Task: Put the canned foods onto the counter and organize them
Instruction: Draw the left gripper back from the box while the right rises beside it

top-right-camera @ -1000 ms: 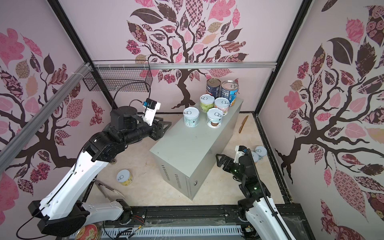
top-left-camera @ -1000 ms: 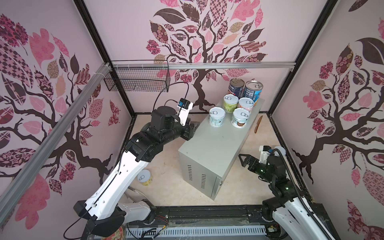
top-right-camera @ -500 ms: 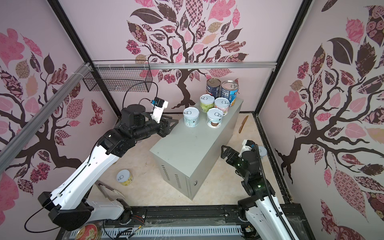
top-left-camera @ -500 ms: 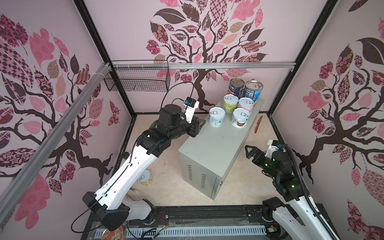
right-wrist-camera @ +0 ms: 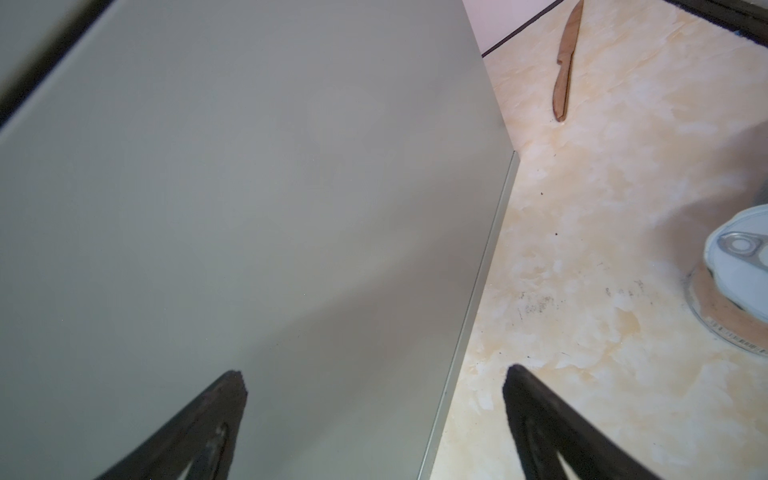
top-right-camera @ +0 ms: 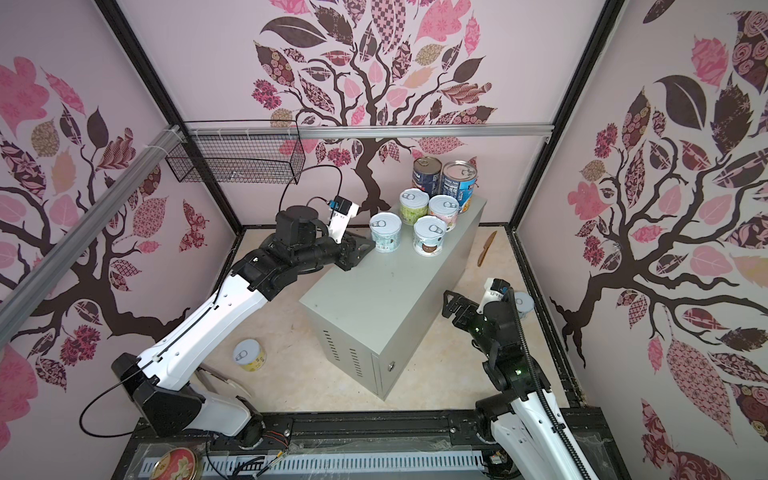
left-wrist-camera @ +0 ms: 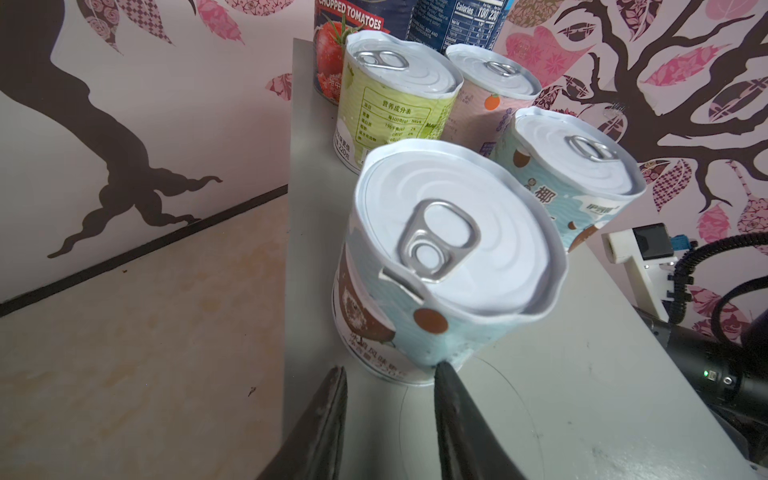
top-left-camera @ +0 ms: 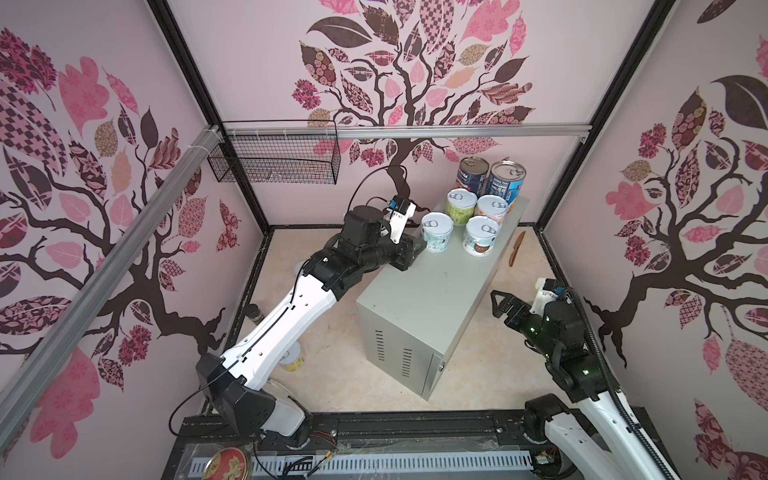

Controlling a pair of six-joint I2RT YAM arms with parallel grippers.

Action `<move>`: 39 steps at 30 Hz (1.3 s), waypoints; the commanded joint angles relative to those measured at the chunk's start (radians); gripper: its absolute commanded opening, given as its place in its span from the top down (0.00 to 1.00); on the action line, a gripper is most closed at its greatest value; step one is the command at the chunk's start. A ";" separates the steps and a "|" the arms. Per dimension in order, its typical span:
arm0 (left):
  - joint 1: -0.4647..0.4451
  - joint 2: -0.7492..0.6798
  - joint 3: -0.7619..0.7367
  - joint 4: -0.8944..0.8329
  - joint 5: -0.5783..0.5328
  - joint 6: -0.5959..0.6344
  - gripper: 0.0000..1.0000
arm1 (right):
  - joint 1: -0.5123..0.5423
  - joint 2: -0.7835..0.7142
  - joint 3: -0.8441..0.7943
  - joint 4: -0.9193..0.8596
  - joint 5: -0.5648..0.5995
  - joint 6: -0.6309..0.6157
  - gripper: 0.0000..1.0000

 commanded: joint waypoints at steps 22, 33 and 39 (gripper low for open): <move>-0.085 0.132 0.177 0.002 -0.006 0.018 0.63 | 0.026 -0.038 0.016 -0.013 0.031 -0.045 0.00; -0.105 -0.079 0.080 -0.055 -0.111 -0.038 0.36 | 0.025 0.104 0.143 -0.203 0.285 -0.020 0.00; -0.106 -0.272 -0.055 -0.092 -0.206 -0.057 0.21 | 0.026 0.164 0.167 -0.244 0.386 0.022 0.00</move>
